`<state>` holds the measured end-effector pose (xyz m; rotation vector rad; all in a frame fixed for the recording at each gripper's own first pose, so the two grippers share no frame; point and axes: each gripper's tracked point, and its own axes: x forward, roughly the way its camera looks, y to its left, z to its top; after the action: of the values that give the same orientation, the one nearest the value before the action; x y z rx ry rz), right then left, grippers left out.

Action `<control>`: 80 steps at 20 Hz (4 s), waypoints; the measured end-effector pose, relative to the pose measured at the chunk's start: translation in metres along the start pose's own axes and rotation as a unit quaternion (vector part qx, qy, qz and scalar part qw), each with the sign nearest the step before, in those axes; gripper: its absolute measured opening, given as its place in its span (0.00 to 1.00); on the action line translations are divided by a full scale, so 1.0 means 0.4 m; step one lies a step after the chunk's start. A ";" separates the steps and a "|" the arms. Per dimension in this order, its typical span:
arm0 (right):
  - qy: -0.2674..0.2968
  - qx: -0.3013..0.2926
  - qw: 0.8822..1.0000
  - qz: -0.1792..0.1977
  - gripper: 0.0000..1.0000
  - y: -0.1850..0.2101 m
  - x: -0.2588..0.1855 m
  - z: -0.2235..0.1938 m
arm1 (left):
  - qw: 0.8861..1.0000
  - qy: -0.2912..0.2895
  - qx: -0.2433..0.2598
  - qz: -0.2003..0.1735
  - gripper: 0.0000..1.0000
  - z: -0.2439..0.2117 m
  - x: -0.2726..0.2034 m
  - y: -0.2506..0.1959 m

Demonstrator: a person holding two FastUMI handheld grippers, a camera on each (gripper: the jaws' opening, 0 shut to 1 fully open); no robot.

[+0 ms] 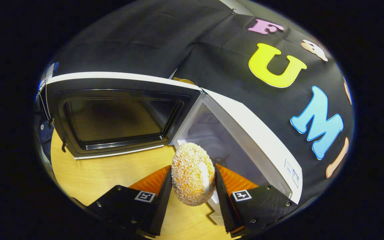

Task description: Open the microwave oven with the left hand, put the food in, and close the microwave oven.

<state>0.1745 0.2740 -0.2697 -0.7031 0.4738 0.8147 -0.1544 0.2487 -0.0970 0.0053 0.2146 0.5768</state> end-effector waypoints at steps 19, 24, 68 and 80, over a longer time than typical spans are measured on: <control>0.059 -0.044 0.994 -0.079 0.69 -0.120 0.344 -0.080 | 0.996 0.029 0.021 0.083 0.96 -0.005 -0.042 0.111; 0.071 -0.054 0.993 -0.075 0.76 -0.119 0.366 -0.113 | 0.996 0.030 0.028 0.076 0.96 0.007 -0.019 0.082; -0.050 0.246 0.931 -0.265 0.97 -0.078 -0.633 -0.079 | 0.964 0.103 0.067 -0.234 0.07 -0.327 0.359 -0.325; -0.018 0.255 0.924 -0.284 0.97 -0.130 -0.746 -0.226 | 0.932 0.102 0.074 -0.339 0.07 -0.294 0.264 -0.630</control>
<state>0.0244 0.0371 -0.1244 -0.3056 0.3952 0.1374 0.0442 0.0881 -0.2494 0.0170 0.4399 -0.1336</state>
